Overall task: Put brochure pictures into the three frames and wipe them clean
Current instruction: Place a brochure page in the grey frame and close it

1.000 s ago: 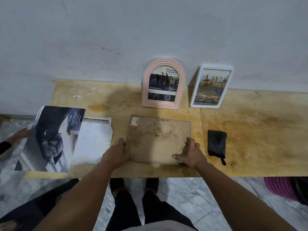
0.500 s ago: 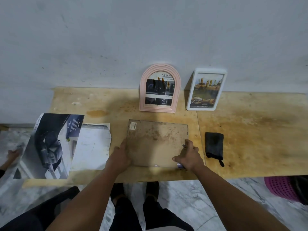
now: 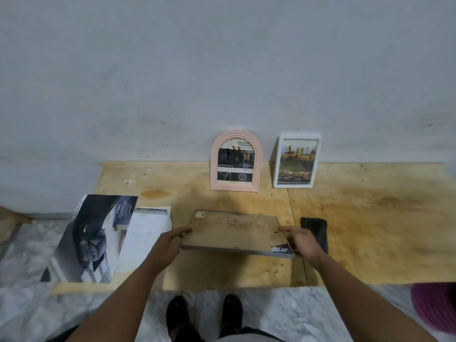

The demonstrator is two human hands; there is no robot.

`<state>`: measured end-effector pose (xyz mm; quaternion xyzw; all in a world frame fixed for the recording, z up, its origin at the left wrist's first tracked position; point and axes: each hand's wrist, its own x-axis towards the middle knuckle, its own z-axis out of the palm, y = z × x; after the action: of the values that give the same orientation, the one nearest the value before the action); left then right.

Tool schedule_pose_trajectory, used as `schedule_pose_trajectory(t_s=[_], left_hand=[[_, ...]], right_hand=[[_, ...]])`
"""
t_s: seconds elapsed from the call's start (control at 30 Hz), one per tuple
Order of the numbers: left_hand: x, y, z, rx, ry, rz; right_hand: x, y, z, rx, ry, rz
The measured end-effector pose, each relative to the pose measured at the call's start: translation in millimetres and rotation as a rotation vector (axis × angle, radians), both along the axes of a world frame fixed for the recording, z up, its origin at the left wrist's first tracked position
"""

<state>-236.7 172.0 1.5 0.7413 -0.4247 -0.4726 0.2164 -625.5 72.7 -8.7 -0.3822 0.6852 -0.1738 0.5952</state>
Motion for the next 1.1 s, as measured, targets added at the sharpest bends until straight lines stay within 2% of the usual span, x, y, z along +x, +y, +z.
schedule_pose_trajectory(t_s=[0.07, 0.23, 0.47, 0.63, 0.73, 0.87, 0.97, 1.1], left_hand=[[5, -9, 10, 0.017, 0.028, 0.005], [10, -21, 33, -0.054, 0.066, 0.066], [12, -35, 52, -0.111, 0.191, 0.223], [-8, -33, 54, -0.013, 0.452, 0.456], [-24, -21, 48, 0.058, 0.606, 0.592], [-35, -4, 32, 0.103, 0.710, 0.657], [-35, 0, 20, 0.118, 0.691, 0.679], [-37, 0, 11, 0.127, 0.635, 0.694]], right_hand=[[-4, -4, 14, 0.023, -0.013, 0.045], [-12, -10, 35, 0.088, -0.238, 0.142], [-4, -21, 35, -0.058, -0.196, 0.102], [20, -22, 40, 0.073, -0.571, -0.070], [30, -22, 40, 0.066, -0.530, -0.188], [32, -18, 36, 0.120, -0.546, -0.350], [30, -15, 29, 0.145, -0.501, -0.337], [22, -9, 26, 0.112, -0.325, -0.275]])
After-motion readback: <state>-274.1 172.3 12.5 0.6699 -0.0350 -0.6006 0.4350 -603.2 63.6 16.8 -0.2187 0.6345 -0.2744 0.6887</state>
